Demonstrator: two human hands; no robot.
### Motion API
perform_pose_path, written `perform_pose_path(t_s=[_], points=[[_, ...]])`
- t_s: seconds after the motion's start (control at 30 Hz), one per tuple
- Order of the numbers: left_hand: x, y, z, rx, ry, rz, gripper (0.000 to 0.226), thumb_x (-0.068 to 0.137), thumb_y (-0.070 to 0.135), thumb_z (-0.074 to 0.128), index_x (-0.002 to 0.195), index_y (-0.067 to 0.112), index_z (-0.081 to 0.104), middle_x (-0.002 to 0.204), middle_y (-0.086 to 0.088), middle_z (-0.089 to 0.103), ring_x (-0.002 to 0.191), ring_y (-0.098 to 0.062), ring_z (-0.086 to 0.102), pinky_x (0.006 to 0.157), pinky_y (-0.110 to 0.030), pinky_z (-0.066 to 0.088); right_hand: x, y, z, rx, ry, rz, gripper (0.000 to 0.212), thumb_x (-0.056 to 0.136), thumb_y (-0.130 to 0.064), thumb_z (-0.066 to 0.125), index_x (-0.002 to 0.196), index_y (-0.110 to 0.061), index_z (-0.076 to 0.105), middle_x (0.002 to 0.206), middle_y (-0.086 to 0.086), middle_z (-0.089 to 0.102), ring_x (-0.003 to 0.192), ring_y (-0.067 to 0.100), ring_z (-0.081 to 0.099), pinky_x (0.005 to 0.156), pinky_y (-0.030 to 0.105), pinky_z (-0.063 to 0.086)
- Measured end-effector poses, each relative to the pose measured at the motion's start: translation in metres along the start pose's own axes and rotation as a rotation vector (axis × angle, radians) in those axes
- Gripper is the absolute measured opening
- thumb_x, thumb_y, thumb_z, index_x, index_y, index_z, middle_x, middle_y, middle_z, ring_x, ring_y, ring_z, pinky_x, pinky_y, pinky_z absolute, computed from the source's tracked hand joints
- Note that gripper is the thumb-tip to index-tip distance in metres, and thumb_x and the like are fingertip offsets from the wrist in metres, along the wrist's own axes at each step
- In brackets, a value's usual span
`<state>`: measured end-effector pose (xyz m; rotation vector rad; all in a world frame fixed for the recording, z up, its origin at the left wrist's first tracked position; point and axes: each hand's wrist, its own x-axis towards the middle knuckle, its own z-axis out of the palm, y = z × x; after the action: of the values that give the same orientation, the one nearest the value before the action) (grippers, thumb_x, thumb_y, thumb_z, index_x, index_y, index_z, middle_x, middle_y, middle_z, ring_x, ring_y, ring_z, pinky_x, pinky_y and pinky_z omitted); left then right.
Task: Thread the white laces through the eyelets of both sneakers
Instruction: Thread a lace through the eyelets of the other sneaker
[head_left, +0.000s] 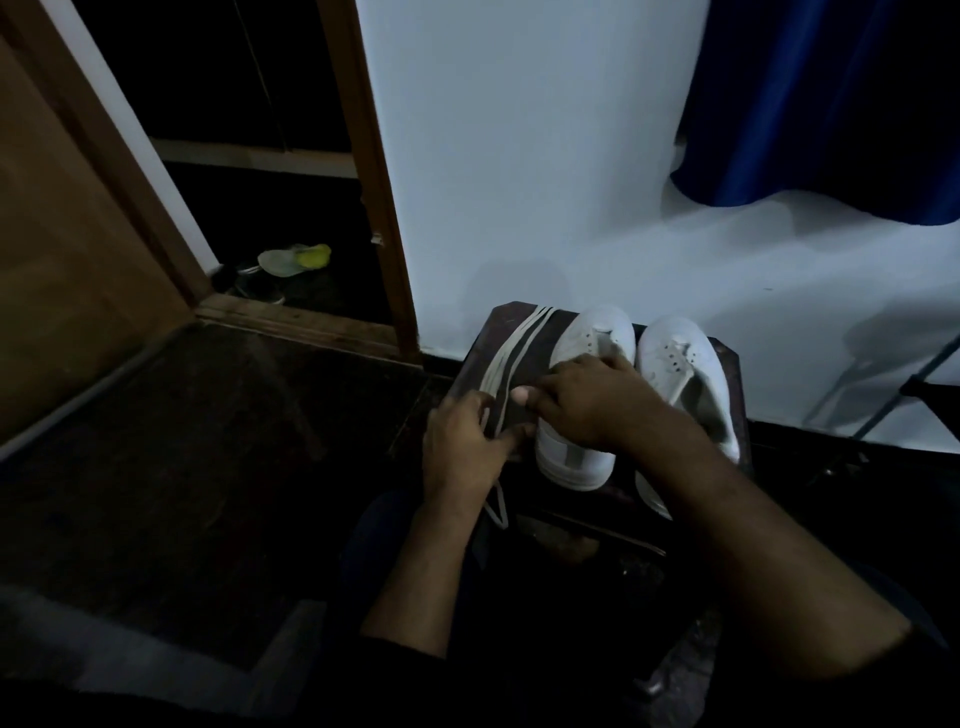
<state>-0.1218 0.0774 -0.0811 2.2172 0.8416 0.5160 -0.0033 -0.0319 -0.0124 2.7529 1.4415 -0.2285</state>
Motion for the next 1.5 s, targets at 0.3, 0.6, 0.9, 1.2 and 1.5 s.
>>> perform_pose_path(t_s=[0.3, 0.6, 0.9, 1.2, 1.5], points=[[0.007, 0.007, 0.008, 0.328, 0.032, 0.006, 0.025, 0.096, 0.029, 0.070, 0.117, 0.016, 0.070, 0.130, -0.008, 0.054, 0.122, -0.027, 0.050, 0.100, -0.040, 0.048, 0.006, -0.015, -0.005, -0.172, -0.013, 0.077, 0.055, 0.101, -0.061, 0.028, 0.123, -0.029, 0.067, 0.132, -0.001, 0.056, 0.133, 0.027, 0.044, 0.114, 0.055, 0.017], [0.020, 0.013, 0.016, -0.200, 0.202, 0.256, 0.010, 0.097, 0.016, 0.060, 0.104, 0.015, 0.067, 0.112, -0.003, 0.062, 0.105, -0.023, 0.058, 0.089, -0.040, 0.049, 0.024, -0.013, -0.010, 0.007, 0.076, 0.014, 0.034, 0.095, -0.034, 0.057, 0.129, -0.029, 0.056, 0.129, 0.005, 0.047, 0.126, 0.028, 0.044, 0.101, 0.050, 0.034], [0.022, 0.029, 0.006, -0.987, 0.153, -0.055, 0.009, 0.105, 0.016, 0.057, 0.101, 0.010, 0.063, 0.074, 0.004, 0.065, 0.067, -0.009, 0.059, 0.064, -0.026, 0.048, -0.027, 0.025, -0.044, 1.108, 0.285, -0.082, 0.048, 0.097, -0.057, 0.053, 0.075, -0.017, 0.070, 0.084, 0.018, 0.068, 0.083, 0.020, 0.064, 0.092, 0.035, 0.047], [-0.001, 0.080, 0.000, -0.889, -0.231, 0.154, 0.036, 0.098, 0.013, 0.069, 0.132, 0.013, 0.059, 0.108, -0.006, 0.075, 0.096, -0.016, 0.073, 0.079, -0.027, 0.058, -0.067, 0.026, -0.073, 1.936, 0.444, -0.179, 0.038, 0.105, -0.040, 0.044, 0.078, -0.016, 0.056, 0.082, 0.006, 0.064, 0.091, 0.024, 0.067, 0.091, 0.043, 0.054], [0.006, 0.104, 0.014, -0.610, -0.176, 0.208, 0.017, 0.095, 0.029, 0.073, 0.102, 0.014, 0.075, 0.093, -0.008, 0.075, 0.085, -0.011, 0.068, 0.079, -0.033, 0.053, -0.090, 0.033, -0.087, 1.853, 0.555, -0.220, 0.037, 0.105, -0.043, 0.042, 0.077, -0.020, 0.054, 0.100, 0.001, 0.072, 0.088, 0.016, 0.063, 0.077, 0.032, 0.049]])
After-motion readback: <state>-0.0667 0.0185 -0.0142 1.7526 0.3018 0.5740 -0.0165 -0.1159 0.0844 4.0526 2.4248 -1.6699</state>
